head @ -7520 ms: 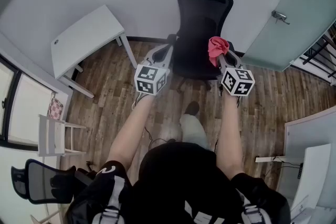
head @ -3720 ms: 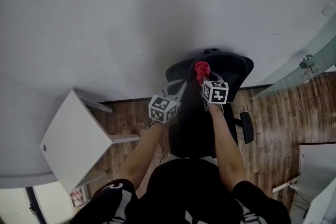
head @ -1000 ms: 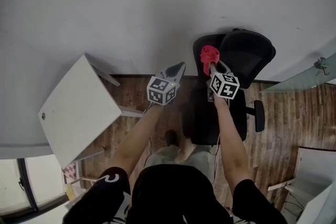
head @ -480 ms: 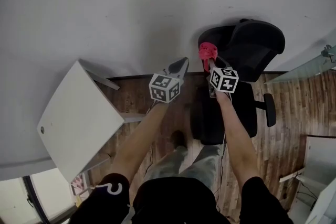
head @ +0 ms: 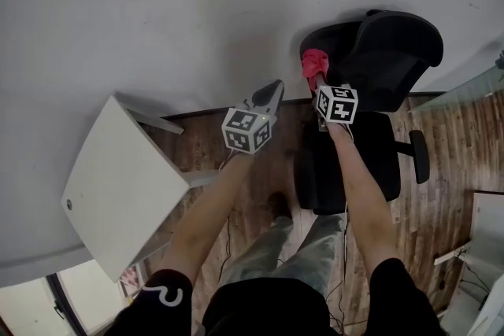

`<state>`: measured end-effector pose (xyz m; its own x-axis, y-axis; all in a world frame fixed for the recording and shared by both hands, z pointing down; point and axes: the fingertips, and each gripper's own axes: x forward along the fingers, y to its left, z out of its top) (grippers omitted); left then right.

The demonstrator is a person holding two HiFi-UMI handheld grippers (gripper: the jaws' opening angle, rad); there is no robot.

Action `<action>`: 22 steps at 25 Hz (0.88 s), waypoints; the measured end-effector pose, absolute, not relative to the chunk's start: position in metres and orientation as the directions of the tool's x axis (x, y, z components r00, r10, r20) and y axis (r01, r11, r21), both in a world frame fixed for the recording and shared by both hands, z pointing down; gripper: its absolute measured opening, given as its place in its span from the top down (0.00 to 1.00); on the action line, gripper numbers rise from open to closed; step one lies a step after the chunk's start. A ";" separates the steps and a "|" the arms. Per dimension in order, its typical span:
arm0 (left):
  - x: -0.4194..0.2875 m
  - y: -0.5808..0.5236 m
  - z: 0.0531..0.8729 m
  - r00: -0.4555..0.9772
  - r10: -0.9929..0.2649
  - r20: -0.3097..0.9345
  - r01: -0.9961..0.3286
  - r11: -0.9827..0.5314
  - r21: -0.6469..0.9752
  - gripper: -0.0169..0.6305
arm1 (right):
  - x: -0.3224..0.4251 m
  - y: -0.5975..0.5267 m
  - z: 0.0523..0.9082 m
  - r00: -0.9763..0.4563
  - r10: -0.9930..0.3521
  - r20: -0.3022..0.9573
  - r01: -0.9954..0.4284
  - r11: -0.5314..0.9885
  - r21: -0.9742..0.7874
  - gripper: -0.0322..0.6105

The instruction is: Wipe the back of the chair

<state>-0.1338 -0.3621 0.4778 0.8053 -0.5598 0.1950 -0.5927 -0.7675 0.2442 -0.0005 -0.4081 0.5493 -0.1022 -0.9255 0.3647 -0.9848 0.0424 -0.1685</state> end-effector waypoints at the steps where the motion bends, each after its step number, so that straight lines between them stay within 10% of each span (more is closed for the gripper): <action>1: -0.133 -0.361 0.480 0.805 -0.560 0.195 -0.593 -0.766 0.248 0.94 | 0.000 -0.410 0.552 -0.103 -0.925 0.365 -0.985 0.044 -0.166 0.84; 22: -0.079 -0.332 0.491 0.793 -0.555 0.253 -0.609 -0.744 0.275 0.94 | 0.072 -0.403 0.580 -0.112 -0.879 0.464 -0.992 0.072 -0.103 0.84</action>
